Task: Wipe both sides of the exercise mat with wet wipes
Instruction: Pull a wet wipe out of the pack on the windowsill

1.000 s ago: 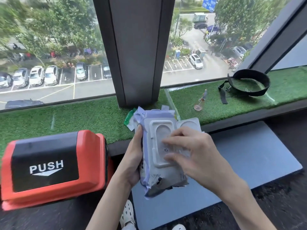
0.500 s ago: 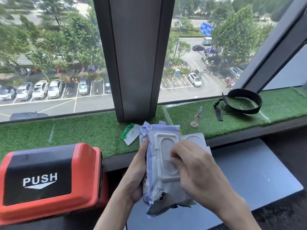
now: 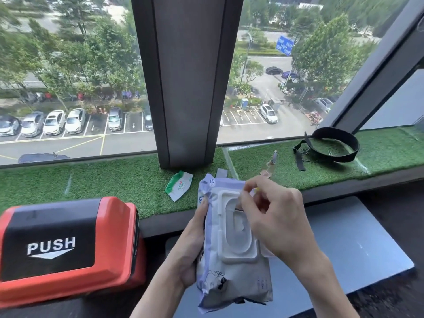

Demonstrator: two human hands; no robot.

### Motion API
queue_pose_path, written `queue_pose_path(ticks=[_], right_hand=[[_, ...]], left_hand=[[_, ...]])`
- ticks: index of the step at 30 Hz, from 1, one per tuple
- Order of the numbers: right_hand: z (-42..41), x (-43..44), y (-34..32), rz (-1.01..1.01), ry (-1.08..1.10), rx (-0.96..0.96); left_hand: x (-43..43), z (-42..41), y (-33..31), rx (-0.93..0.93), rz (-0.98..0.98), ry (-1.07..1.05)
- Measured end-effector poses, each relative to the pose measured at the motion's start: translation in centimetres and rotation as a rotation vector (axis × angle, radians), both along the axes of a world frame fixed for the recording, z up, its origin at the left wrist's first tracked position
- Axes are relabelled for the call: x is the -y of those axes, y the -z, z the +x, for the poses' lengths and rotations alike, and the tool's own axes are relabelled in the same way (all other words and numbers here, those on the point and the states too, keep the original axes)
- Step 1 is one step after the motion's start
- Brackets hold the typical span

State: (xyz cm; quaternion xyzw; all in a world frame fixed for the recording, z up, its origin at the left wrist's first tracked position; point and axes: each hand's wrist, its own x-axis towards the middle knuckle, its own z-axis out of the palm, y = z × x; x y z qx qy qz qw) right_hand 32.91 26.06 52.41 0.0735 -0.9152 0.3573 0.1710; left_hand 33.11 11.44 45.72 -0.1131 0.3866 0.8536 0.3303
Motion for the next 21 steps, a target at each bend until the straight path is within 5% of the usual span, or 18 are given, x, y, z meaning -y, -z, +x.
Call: queue_pose_path(ticks=[6, 10, 21], right_hand=[[1.4, -0.6, -0.7, -0.346, -0.126, 0.284], [2.1, -0.6, -0.3, -0.125, -0.234, 0.236], [2.6, -0.1, 0.3, 0.208, -0.117, 0.192]], left_hand=[[0.3, 0.4, 0.5, 0.063, 0.019, -0.044], [0.6, 0.6, 0.9, 0.044, 0.000, -0.063], [0.3, 0.9, 0.7, -0.046, -0.048, -0.080]])
